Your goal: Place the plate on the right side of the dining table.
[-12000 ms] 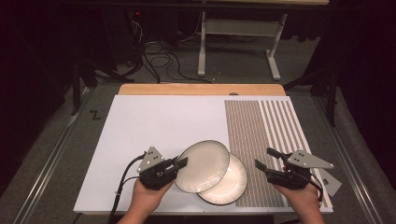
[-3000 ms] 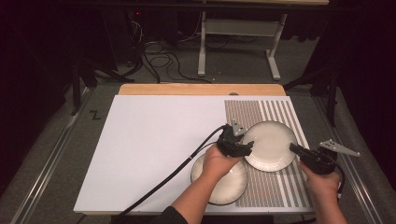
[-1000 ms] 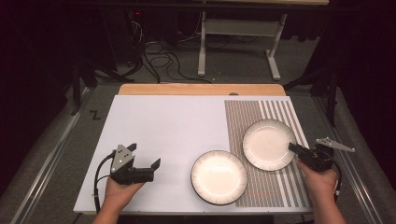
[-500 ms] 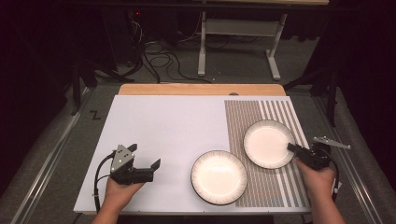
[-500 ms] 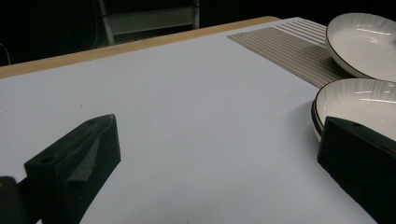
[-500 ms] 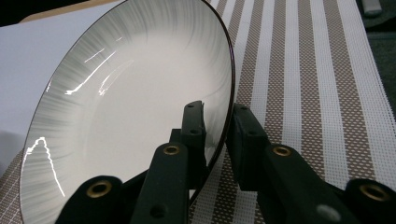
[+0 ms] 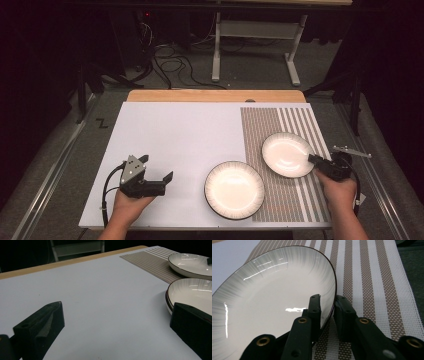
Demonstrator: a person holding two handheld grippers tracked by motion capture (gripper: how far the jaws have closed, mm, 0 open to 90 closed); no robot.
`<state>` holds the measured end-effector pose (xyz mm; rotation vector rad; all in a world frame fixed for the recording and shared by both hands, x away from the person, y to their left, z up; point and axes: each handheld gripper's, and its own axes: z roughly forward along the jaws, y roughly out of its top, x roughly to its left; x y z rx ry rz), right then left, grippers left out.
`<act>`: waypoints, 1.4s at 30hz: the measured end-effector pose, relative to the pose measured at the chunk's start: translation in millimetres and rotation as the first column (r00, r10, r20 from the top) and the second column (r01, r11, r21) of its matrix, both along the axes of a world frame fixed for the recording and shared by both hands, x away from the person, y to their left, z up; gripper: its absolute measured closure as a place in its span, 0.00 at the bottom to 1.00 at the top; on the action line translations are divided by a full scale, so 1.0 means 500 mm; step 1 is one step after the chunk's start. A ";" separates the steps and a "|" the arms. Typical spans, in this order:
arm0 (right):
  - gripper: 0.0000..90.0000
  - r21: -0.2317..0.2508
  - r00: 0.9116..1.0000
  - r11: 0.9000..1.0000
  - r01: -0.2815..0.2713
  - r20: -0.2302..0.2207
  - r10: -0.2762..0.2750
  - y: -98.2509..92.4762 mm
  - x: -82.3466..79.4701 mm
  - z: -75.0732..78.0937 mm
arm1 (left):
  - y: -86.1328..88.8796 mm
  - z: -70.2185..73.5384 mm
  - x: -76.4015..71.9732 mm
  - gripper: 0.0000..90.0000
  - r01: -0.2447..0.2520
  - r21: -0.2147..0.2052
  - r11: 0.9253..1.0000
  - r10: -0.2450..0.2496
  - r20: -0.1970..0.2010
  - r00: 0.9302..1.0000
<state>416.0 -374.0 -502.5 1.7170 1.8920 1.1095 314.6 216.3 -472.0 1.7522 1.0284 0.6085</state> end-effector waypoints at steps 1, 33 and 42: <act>0.85 -0.015 1.000 1.000 0.003 0.002 -0.003 0.003 0.000 0.001 | 0.000 0.000 0.000 0.00 0.000 0.000 1.000 0.000 -0.001 1.000; 0.33 -0.111 0.885 0.923 -0.369 0.263 0.385 0.150 -0.100 0.110 | -0.022 0.018 -0.014 0.01 0.053 0.011 0.999 -0.054 0.012 0.998; 0.13 -0.131 0.818 0.873 -0.469 0.308 0.486 0.235 -0.140 0.124 | -0.014 0.029 -0.022 0.01 0.053 -0.005 0.999 -0.053 0.032 0.998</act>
